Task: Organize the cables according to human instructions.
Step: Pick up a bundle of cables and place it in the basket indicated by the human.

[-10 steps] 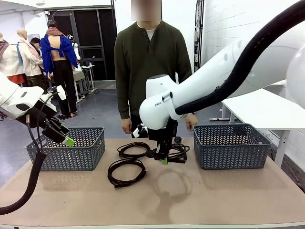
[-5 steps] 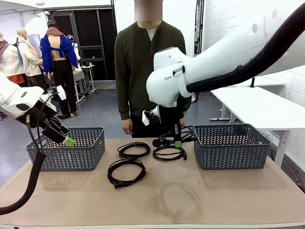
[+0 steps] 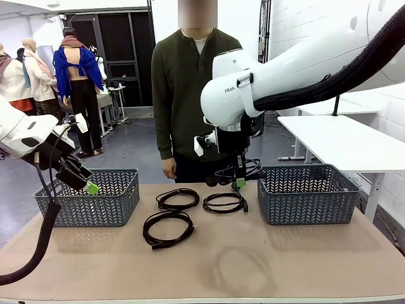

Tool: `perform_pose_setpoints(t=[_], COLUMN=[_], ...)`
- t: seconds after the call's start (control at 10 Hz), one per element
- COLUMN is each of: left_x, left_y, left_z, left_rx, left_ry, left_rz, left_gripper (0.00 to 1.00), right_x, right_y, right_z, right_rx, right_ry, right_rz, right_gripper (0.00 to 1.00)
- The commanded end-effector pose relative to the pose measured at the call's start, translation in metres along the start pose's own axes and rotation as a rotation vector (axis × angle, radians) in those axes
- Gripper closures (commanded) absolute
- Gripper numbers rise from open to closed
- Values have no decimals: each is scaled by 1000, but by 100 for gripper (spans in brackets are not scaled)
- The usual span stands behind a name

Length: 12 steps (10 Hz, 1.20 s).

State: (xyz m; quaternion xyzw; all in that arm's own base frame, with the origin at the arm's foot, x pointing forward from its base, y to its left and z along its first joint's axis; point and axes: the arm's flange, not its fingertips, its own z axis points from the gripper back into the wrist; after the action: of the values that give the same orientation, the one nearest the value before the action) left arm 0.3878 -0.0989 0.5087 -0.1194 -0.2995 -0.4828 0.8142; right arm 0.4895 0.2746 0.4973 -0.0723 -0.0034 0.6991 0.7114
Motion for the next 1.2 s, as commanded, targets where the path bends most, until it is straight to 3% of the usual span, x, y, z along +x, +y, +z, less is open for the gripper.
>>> perform_pose_setpoints(t=[0.0, 0.2, 0.7, 1.1], left_x=[-4, -4, -4, -4], left_y=[3, 3, 3, 3], left_z=[-2, -2, -2, -2], left_rx=[-19, -19, -19, -19], left_ry=[-15, -15, -15, -15], left_rz=[-18, -18, -18, -18], left_gripper=[0, 0, 0, 0], right_x=[0, 1, -72, -147], right_y=[2, 1, -15, -26], right_z=[-1, -1, 35, 30], right_rx=[-7, 0, -32, -91], right_ry=[16, 2, -16, -2], right_rz=[8, 3, -88, -121], right_gripper=[100, 100, 100, 100])
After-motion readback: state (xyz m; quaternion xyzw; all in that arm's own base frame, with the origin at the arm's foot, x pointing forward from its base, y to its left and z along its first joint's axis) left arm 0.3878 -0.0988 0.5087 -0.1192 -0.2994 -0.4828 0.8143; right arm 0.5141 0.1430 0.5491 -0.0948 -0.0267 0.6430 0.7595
